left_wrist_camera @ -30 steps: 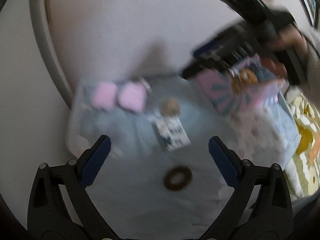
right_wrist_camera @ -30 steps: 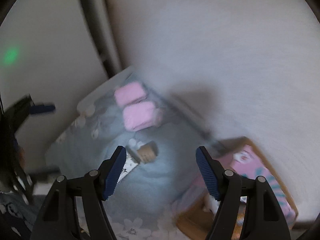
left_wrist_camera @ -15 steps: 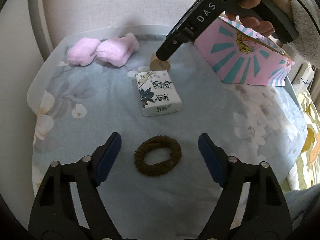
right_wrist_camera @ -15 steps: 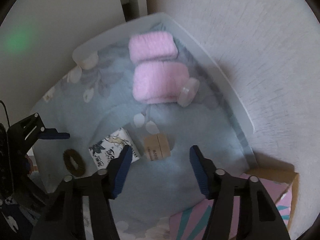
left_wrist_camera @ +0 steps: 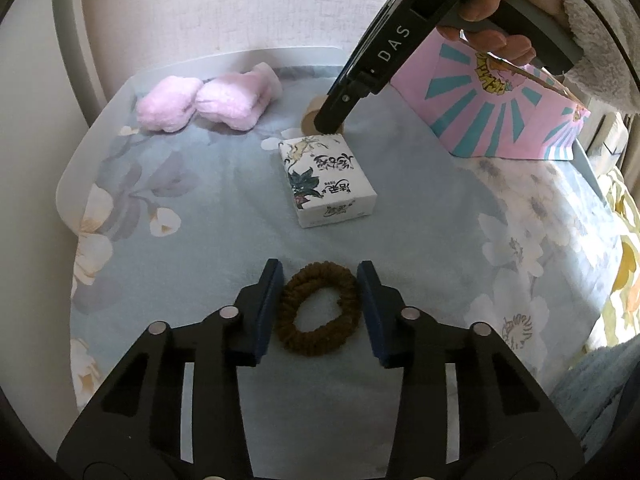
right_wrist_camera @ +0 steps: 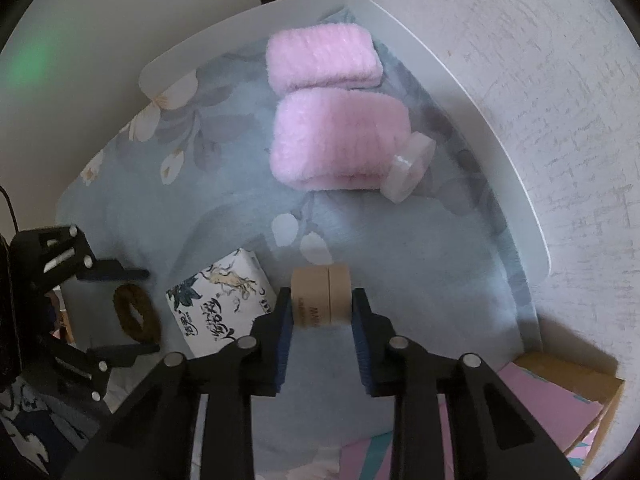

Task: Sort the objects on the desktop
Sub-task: 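Grasp the brown hair tie with the left tool while the right tool grasps the cream jar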

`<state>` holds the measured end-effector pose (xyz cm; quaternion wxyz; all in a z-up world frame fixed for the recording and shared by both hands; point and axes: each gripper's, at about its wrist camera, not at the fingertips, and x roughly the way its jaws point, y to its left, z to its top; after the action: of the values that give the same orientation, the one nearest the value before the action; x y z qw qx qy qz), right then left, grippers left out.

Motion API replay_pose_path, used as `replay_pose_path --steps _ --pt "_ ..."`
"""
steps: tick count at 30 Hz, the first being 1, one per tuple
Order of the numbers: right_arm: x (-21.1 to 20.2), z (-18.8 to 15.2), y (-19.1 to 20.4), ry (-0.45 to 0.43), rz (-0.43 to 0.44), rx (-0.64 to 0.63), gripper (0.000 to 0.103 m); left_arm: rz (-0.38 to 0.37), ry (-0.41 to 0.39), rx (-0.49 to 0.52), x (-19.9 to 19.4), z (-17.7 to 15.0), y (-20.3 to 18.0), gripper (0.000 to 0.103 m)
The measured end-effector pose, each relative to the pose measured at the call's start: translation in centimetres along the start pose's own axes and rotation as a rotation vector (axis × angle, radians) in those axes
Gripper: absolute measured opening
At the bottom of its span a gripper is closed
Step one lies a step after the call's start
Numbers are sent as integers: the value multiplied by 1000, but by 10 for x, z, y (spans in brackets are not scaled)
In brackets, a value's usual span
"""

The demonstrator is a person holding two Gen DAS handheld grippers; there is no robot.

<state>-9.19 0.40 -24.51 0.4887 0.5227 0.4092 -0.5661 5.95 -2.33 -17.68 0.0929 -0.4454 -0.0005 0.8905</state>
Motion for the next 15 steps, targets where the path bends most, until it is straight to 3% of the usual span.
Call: replay_pose_path --steps 6,15 --pt "-3 -2 3 -18 -8 12 26 -5 -2 21 -4 -2 -1 22" --pt "-16 -7 11 -62 -20 46 26 -17 -5 6 -13 2 2 20"
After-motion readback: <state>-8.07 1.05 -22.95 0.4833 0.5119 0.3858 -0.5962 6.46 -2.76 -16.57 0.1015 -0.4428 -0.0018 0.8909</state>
